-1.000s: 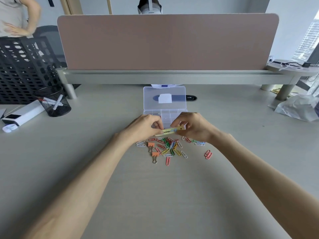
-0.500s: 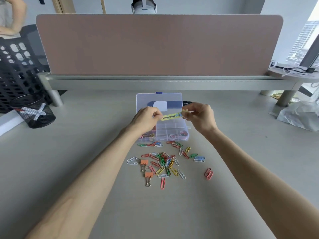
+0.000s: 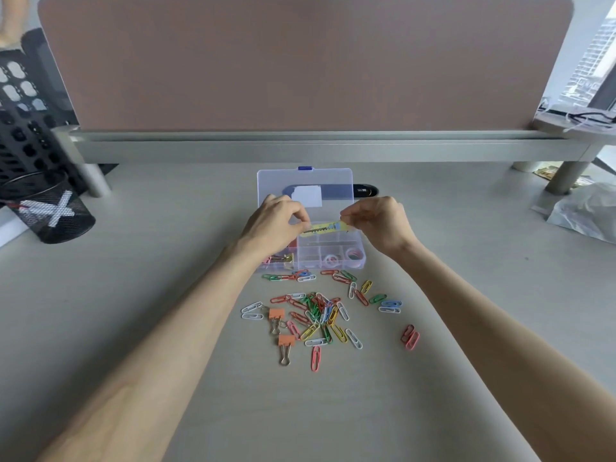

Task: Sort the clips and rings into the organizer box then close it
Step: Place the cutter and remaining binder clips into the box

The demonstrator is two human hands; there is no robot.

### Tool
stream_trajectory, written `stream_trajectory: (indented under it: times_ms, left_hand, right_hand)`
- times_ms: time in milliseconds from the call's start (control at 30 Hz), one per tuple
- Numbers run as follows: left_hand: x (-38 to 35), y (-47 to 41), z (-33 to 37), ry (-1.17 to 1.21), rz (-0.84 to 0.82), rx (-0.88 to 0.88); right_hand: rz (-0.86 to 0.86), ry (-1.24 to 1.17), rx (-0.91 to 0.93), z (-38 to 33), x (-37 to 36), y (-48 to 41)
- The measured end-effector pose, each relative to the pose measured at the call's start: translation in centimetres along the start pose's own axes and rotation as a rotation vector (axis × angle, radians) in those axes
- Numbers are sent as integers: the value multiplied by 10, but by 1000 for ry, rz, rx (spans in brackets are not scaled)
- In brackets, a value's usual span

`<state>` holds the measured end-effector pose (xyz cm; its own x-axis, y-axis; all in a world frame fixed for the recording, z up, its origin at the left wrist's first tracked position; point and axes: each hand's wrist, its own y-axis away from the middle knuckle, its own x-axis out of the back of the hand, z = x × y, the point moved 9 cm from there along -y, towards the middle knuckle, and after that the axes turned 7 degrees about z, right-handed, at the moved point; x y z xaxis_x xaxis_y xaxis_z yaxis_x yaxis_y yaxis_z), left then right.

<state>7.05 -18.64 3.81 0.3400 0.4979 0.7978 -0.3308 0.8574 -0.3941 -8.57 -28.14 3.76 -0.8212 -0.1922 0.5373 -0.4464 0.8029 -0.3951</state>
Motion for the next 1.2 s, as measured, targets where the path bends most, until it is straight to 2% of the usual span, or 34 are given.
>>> stream_trajectory:
  times_ms: [133,267,400,667,867,967,1033,1200]
  left_hand:
    - [-3,0,2,-16,4,-6]
    - [-3,2,5,-21,21,-19]
    - [-1,1,7,-34,24,-26]
    - [3,4,20,-142,21,-106]
    - [-2,6,26,-199,-115,-90]
    - [1,8,28,-243,-180,-91]
    - [5,11,28,-204,-162,-78]
    - [26,33,33,20,12,-26]
  right_hand:
    - [-18,80,73,-5,0,2]
    - [-110,241,141,0,-9,2]
    - [-83,420,278,-7,-11,4]
    - [-187,561,402,-8,-13,18]
    - [-194,490,284,-4,-12,16]
    - [-207,513,286,-8,-9,19]
    - [-151,484,285,-12,0,22]
    - [-7,338,251,-24,25,33]
